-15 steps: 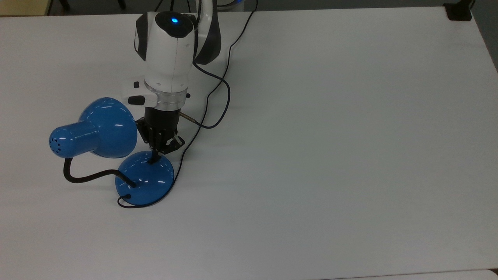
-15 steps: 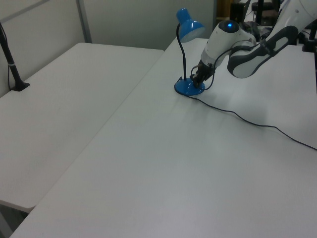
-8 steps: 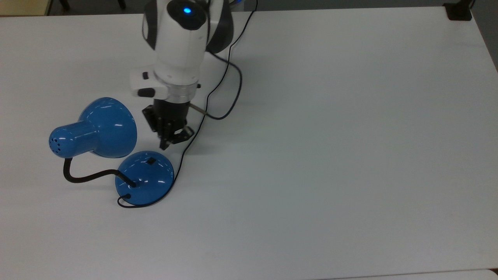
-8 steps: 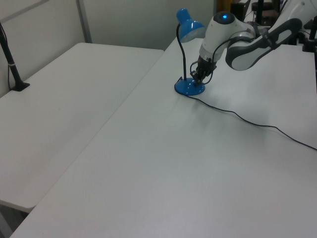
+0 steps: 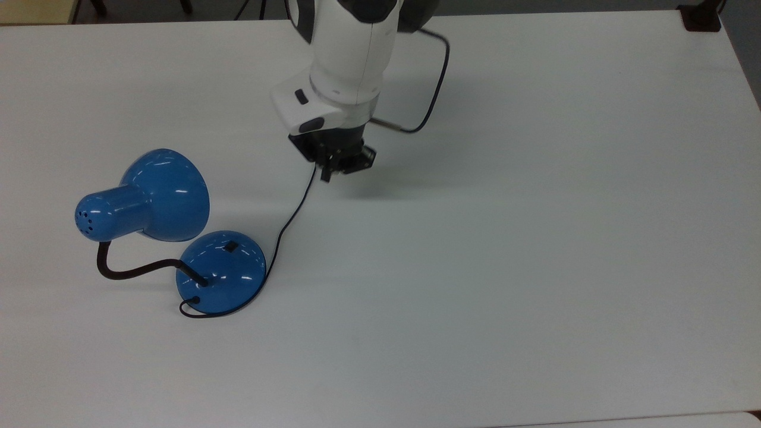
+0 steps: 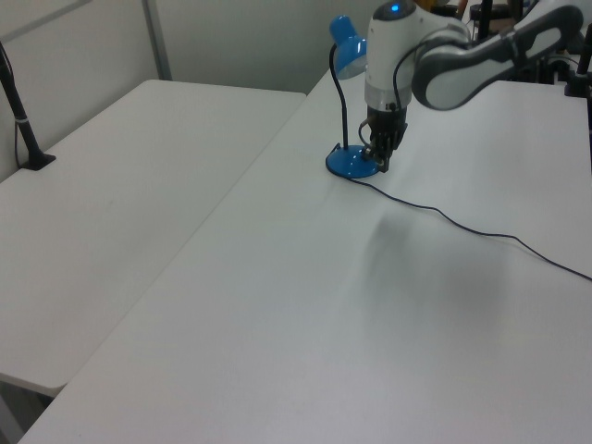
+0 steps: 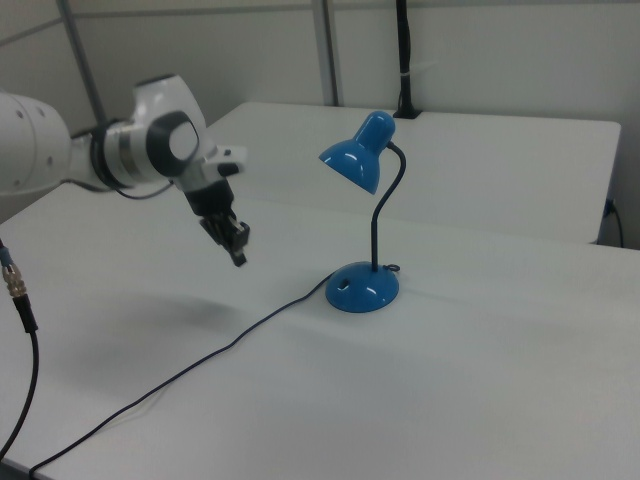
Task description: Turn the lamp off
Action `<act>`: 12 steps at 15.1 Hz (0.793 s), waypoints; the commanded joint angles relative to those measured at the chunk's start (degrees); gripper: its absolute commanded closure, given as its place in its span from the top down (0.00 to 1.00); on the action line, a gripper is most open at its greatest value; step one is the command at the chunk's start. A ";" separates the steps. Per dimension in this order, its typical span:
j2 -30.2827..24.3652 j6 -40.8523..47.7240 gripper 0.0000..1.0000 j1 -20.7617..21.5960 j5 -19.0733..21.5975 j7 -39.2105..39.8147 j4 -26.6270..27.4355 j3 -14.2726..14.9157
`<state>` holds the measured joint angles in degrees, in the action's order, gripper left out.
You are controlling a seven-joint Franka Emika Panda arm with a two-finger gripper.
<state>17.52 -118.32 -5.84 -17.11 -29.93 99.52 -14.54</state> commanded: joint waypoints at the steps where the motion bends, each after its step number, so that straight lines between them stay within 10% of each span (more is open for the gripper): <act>1: -6.34 12.83 0.00 1.53 9.18 15.48 -3.19 0.57; 5: -12.58 20.75 0.00 1.97 12.88 26.65 -3.19 2.58; 10: -17.34 26.37 0.00 9.61 15.35 31.68 -4.50 13.04; 12: -17.61 29.02 0.13 9.44 15.35 31.77 -6.08 13.31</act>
<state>1.21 -93.38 1.34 -2.97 0.19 94.90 -4.00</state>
